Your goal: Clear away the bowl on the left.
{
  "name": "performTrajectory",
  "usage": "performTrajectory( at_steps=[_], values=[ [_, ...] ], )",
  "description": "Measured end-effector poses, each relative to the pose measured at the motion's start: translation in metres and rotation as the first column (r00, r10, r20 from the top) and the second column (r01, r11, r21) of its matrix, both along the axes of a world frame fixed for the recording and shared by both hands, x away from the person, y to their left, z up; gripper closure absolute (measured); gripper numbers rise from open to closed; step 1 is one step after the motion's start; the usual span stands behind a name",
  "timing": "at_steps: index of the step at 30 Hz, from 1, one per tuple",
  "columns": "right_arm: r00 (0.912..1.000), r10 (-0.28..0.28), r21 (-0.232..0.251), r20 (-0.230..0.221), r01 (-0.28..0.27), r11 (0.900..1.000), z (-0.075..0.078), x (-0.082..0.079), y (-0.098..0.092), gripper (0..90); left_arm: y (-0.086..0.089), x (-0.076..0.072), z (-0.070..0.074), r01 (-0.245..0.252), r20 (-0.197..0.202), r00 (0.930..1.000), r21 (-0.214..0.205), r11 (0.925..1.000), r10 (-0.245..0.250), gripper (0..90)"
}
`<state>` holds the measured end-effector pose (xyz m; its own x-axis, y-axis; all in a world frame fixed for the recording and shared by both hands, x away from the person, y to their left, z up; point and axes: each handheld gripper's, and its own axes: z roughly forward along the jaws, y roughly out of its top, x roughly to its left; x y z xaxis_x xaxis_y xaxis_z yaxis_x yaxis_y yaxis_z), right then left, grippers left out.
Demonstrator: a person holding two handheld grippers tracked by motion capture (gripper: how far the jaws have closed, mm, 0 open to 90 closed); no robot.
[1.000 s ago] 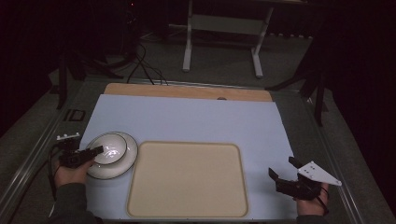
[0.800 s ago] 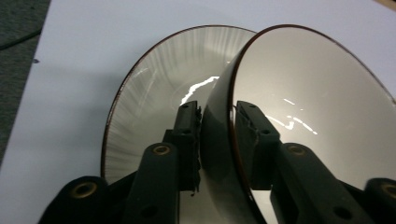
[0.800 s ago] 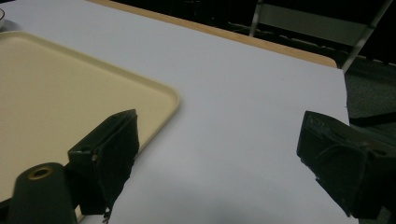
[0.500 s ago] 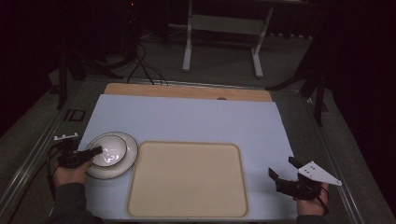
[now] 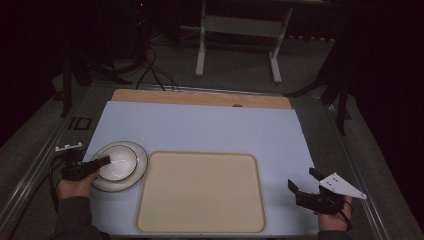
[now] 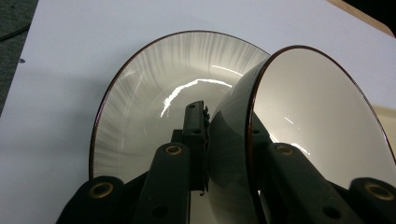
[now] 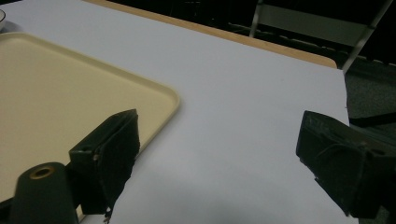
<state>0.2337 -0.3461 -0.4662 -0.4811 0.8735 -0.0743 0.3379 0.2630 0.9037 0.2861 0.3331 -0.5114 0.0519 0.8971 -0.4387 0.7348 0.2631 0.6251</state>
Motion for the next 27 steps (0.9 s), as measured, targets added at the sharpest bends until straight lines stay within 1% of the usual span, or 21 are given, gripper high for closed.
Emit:
performTrajectory(
  at_steps=[5, 7, 11, 13, 15, 16, 21, 22, 23, 25, 27],
  values=[
    [1.0000, 0.002, 0.001, 0.002, -0.002, 1.0000, 0.000, 0.000, 0.000, 13.3, 0.000, -0.001, 0.001, -0.007, 0.000, 1.0000, 0.000, 1.0000, 0.007, 78.4],
    [1.0000, 0.002, 0.001, 0.002, -0.002, 1.0000, 0.000, 0.000, 0.000, 13.3, 0.002, -0.002, 0.002, -0.014, 0.013, 0.9998, -0.016, 0.9998, 0.014, 78.4],
    [1.0000, 0.002, 0.001, 0.002, -0.002, 1.0000, 0.000, 0.000, 0.000, 13.3, 0.002, -0.003, 0.003, -0.018, 0.027, 0.9995, -0.026, 0.9995, 0.018, 78.1],
    [1.0000, 0.001, 0.001, 0.003, -0.001, 1.0000, 0.000, 0.000, 0.000, 13.3, 0.002, -0.005, 0.005, -0.025, 0.042, 0.9988, -0.039, 0.9989, 0.026, 78.1],
    [1.0000, 0.002, 0.000, 0.004, -0.002, 1.0000, 0.000, 0.000, -0.001, 13.3, 0.003, -0.005, 0.006, -0.023, 0.046, 0.9987, -0.042, 0.9989, 0.024, 78.0],
    [1.0000, 0.001, 0.000, 0.004, -0.001, 1.0000, 0.000, 0.000, -0.001, 13.3, 0.002, -0.006, 0.007, -0.026, 0.055, 0.9981, -0.046, 0.9986, 0.028, 78.0],
    [1.0000, 0.000, 0.001, 0.004, 0.000, 1.0000, 0.000, 0.000, -0.001, 13.3, 0.001, -0.008, 0.009, -0.029, 0.063, 0.9975, -0.057, 0.9980, 0.032, 78.0],
    [1.0000, 0.000, 0.001, 0.004, 0.000, 1.0000, 0.000, 0.000, -0.001, 13.3, 0.001, -0.008, 0.010, -0.033, 0.070, 0.9969, -0.064, 0.9974, 0.037, 78.0],
    [1.0000, 0.000, 0.001, 0.004, 0.000, 1.0000, 0.000, 0.000, -0.001, 13.3, 0.001, -0.008, 0.010, -0.033, 0.070, 0.9969, -0.064, 0.9974, 0.037, 77.9],
    [1.0000, -0.001, 0.000, 0.004, 0.001, 1.0000, 0.000, 0.000, -0.001, 13.3, -0.002, -0.010, 0.014, -0.031, 0.091, 0.9952, -0.073, 0.9968, 0.038, 78.0],
    [1.0000, -0.002, 0.001, 0.004, 0.002, 1.0000, 0.000, 0.000, -0.001, 13.3, -0.003, -0.010, 0.015, -0.024, 0.095, 0.9950, -0.082, 0.9964, 0.032, 77.9]
  ],
)
